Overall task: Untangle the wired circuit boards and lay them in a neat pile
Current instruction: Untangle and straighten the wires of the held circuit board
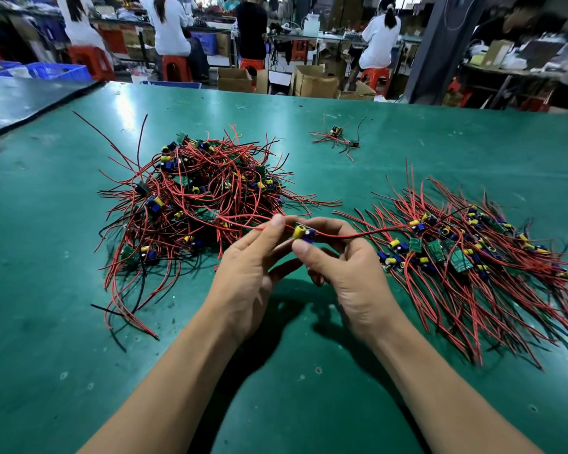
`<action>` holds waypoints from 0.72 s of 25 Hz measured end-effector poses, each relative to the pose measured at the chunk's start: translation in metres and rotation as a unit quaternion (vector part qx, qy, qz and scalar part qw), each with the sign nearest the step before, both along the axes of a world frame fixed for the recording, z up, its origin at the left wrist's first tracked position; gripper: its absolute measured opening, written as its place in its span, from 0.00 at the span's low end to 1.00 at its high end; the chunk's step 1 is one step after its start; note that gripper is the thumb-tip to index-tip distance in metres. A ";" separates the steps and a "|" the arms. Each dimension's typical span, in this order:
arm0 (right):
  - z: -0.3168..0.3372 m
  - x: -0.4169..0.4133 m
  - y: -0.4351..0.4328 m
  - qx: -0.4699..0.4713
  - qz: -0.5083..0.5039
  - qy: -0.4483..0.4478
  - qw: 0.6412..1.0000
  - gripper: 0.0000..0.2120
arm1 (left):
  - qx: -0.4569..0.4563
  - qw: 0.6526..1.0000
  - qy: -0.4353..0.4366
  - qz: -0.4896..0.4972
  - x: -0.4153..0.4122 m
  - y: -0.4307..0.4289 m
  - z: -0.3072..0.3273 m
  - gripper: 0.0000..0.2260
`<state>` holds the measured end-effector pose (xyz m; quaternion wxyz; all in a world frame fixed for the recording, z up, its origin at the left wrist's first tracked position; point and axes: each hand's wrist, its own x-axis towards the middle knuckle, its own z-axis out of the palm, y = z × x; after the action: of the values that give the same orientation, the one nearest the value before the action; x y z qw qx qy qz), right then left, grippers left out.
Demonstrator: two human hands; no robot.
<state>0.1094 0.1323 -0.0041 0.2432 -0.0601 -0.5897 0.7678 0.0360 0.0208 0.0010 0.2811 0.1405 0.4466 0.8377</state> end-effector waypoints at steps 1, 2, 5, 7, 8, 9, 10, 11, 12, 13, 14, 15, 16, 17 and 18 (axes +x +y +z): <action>-0.001 0.000 0.000 0.040 0.004 -0.008 0.999 0.17 | 0.012 1.000 -0.008 0.002 -0.003 -0.002 0.001 0.09; -0.003 0.000 0.002 0.073 0.000 -0.021 0.997 0.17 | 0.019 1.000 -0.021 0.005 -0.005 -0.003 0.003 0.09; -0.006 0.000 0.008 0.150 -0.032 -0.070 0.986 0.15 | 0.043 0.995 -0.093 0.016 -0.011 -0.005 0.006 0.09; -0.008 0.000 0.014 0.180 -0.033 -0.082 0.980 0.09 | 0.051 0.993 -0.106 0.006 -0.011 -0.008 0.008 0.08; -0.007 0.001 0.017 0.169 -0.026 -0.088 0.981 0.05 | 0.044 0.994 -0.097 -0.010 -0.010 -0.010 0.008 0.08; -0.006 0.001 0.017 0.133 -0.010 -0.095 0.987 0.02 | 0.025 0.996 -0.076 -0.031 -0.008 -0.011 0.009 0.08; -0.005 0.000 0.018 0.088 0.009 -0.106 0.990 0.09 | -0.008 0.998 -0.041 -0.052 -0.005 -0.011 0.007 0.08; -0.003 0.001 0.018 0.042 0.039 -0.120 0.991 0.15 | -0.051 0.996 0.005 -0.066 -0.001 -0.009 0.005 0.08; -0.003 0.001 0.019 0.016 0.066 -0.133 0.989 0.20 | -0.096 0.991 0.051 -0.073 0.003 -0.007 0.001 0.08; -0.002 0.002 0.018 0.007 0.093 -0.147 0.985 0.23 | -0.138 0.984 0.090 -0.075 0.007 -0.005 -0.002 0.08; -0.003 0.004 0.017 0.008 0.118 -0.152 0.981 0.23 | -0.172 0.975 0.121 -0.077 0.010 -0.003 -0.006 0.09; -0.004 0.005 0.015 0.002 0.135 -0.153 0.979 0.21 | -0.200 0.966 0.144 -0.081 0.011 -0.001 -0.009 0.09; -0.004 0.006 0.015 -0.005 0.137 -0.153 0.979 0.18 | -0.220 0.959 0.157 -0.086 0.012 -0.001 -0.011 0.09; -0.004 0.006 0.014 -0.016 0.130 -0.157 0.979 0.16 | -0.233 0.955 0.162 -0.089 0.012 0.000 -0.012 0.09; -0.005 0.005 0.015 -0.025 0.117 -0.164 0.979 0.15 | -0.238 0.954 0.160 -0.092 0.012 0.000 -0.011 0.09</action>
<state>0.1142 0.1469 -0.0090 0.0504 -0.1216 -0.6050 0.7852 0.0477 0.0208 -0.0105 0.3066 0.2422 0.6572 0.6445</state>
